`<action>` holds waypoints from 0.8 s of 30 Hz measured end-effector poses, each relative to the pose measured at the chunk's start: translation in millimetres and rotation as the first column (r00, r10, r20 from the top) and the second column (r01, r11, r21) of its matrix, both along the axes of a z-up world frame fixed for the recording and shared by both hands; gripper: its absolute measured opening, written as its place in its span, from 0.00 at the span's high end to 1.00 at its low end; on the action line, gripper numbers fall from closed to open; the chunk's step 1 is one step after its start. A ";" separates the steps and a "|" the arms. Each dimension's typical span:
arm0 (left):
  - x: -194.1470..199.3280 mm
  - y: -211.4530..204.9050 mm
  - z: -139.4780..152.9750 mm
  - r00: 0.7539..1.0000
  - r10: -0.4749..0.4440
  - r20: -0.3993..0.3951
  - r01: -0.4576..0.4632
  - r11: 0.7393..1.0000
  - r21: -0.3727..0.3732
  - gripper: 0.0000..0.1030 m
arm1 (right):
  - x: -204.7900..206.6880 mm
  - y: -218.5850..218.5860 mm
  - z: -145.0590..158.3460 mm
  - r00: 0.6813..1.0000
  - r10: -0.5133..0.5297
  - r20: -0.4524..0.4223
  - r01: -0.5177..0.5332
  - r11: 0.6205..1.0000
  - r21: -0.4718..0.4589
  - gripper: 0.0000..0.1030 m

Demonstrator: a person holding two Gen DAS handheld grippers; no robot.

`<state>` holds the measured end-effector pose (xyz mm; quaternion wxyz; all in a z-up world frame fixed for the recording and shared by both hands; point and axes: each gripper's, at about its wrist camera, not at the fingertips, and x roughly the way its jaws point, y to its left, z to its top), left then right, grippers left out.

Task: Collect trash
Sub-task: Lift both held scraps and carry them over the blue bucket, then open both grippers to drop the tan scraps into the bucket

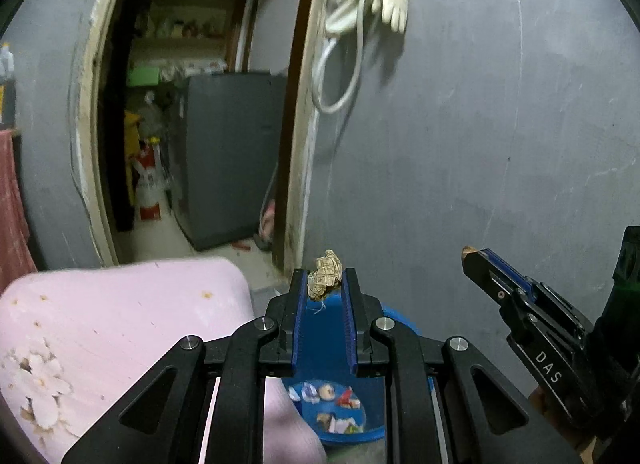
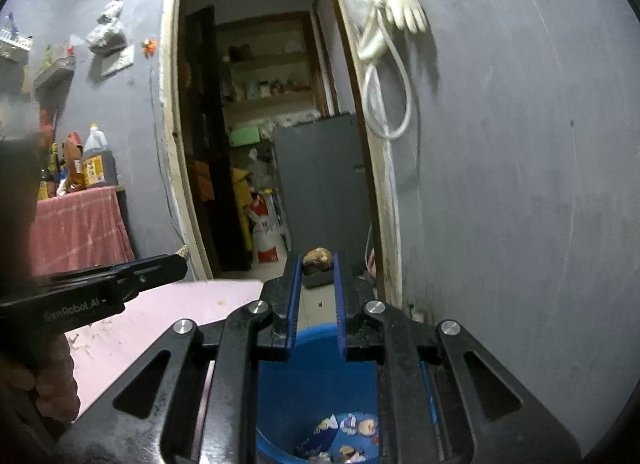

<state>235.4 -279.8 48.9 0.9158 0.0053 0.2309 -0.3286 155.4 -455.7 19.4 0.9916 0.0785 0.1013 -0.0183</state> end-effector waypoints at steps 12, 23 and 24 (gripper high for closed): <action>40.1 -32.9 -59.1 0.967 -0.023 -0.252 0.043 0.996 0.075 0.86 | 22.5 -12.7 -48.7 0.977 0.012 -0.215 -0.001 0.999 0.054 0.85; 62.6 -44.3 -96.9 0.928 0.010 -0.371 0.032 0.994 0.106 0.86 | 34.2 -15.7 -69.5 0.957 0.027 -0.288 -0.003 0.996 0.086 0.84; 63.3 -44.1 -98.6 0.927 0.013 -0.375 0.031 0.993 0.110 0.86 | 34.8 -15.4 -70.1 0.956 0.028 -0.291 -0.003 0.996 0.087 0.84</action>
